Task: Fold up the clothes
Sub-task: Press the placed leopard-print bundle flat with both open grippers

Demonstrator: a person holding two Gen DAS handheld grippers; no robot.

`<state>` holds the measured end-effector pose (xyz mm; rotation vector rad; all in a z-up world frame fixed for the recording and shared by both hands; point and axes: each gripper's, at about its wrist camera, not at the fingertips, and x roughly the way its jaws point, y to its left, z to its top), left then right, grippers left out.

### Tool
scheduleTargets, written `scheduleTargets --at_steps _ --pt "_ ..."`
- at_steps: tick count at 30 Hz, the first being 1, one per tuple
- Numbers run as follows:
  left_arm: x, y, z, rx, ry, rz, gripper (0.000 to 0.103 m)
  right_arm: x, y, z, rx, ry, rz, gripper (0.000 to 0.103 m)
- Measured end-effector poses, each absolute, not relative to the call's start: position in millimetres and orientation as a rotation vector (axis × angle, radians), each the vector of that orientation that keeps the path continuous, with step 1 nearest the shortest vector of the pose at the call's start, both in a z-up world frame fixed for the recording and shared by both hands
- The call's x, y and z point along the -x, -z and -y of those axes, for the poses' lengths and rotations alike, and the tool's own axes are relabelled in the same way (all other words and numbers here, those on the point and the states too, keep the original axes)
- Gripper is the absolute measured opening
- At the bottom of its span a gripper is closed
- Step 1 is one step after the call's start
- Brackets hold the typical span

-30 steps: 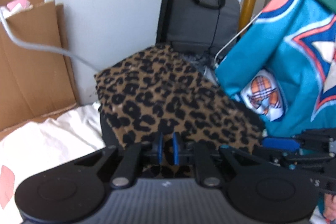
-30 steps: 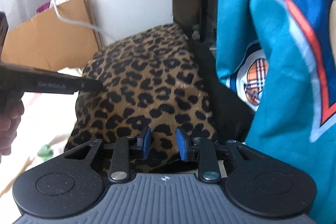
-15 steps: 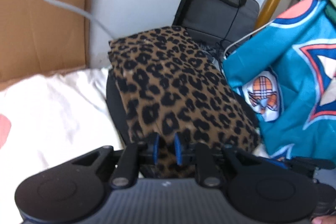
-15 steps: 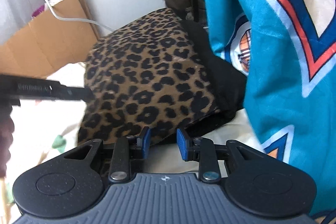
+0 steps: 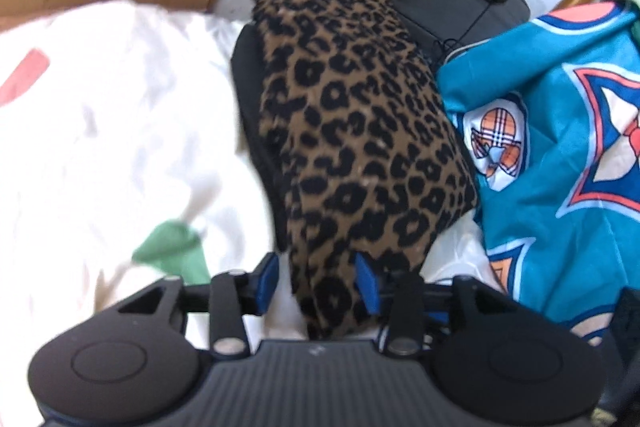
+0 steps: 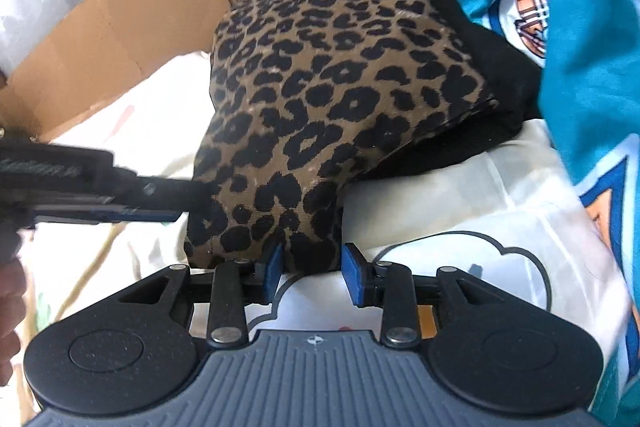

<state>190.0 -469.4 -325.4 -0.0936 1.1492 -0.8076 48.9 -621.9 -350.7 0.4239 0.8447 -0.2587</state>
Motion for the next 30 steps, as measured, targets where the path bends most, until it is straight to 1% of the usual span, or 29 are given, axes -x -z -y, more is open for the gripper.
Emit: scheduleTargets --at_steps 3,4,5,6,9,11,12,14,15,17,21,22,23,24,27,28,29,30 --pt "-182.0 329.0 463.8 0.096 0.802 -1.166 0.047 -49.0 350.1 621.9 -0.425 0.252 -0.846 0.038" --pt "-180.1 330.1 462.7 0.093 0.801 -1.168 0.047 -47.5 349.0 622.0 -0.426 0.251 -0.846 0.035" --pt "-178.7 331.4 461.7 0.093 0.803 -1.172 0.047 -46.0 348.0 622.1 -0.428 0.251 -0.846 0.025" --pt "-177.5 333.3 461.0 0.094 0.804 -1.176 0.047 -44.5 346.9 622.2 -0.43 0.25 -0.846 0.018" --pt "-174.1 340.0 459.8 0.101 0.801 -1.189 0.047 -40.0 343.8 622.4 -0.434 0.248 -0.846 0.016" --pt "-172.0 346.4 459.7 0.101 0.792 -1.2 0.044 -37.0 341.7 622.6 -0.438 0.246 -0.846 0.016" --pt "-171.0 350.0 459.8 0.099 0.787 -1.209 0.043 -35.9 340.7 622.6 -0.438 0.247 -0.848 0.015" --pt "-169.4 356.3 459.3 0.084 0.765 -1.218 0.028 -35.8 339.6 621.9 -0.43 0.259 -0.858 0.015" --pt "-168.6 358.5 458.5 0.076 0.753 -1.217 0.026 -35.8 339.1 621.5 -0.426 0.265 -0.864 0.016" --pt "-168.6 358.4 456.0 0.082 0.747 -1.22 0.022 -35.7 338.0 620.8 -0.417 0.276 -0.875 0.017" --pt "-166.4 344.6 449.1 0.07 0.748 -1.23 0.021 -33.6 327.5 618.2 -0.412 0.288 -0.864 0.018" --pt "-165.4 339.7 446.6 0.067 0.75 -1.232 0.021 -33.0 322.8 617.3 -0.415 0.294 -0.853 0.019" --pt "-164.4 332.9 443.4 0.064 0.751 -1.237 0.021 -33.2 318.8 616.9 -0.423 0.305 -0.851 0.026" --pt "-163.4 325.8 440.1 0.062 0.752 -1.242 0.021 -33.4 314.8 616.4 -0.432 0.316 -0.849 0.039" --pt "-163.4 299.0 430.8 0.04 0.773 -1.238 0.024 -33.0 301.3 613.3 -0.449 0.323 -0.853 0.046" --pt "-163.9 289.3 428.1 0.03 0.783 -1.234 0.031 -32.8 296.3 612.0 -0.453 0.324 -0.857 0.047" --pt "-164.9 281.3 425.8 0.016 0.779 -1.23 0.043 -32.8 290.3 610.4 -0.454 0.331 -0.865 0.051" --pt "-165.8 273.5 423.6 0.001 0.772 -1.226 0.051 -32.9 284.1 608.9 -0.456 0.339 -0.872 0.053"
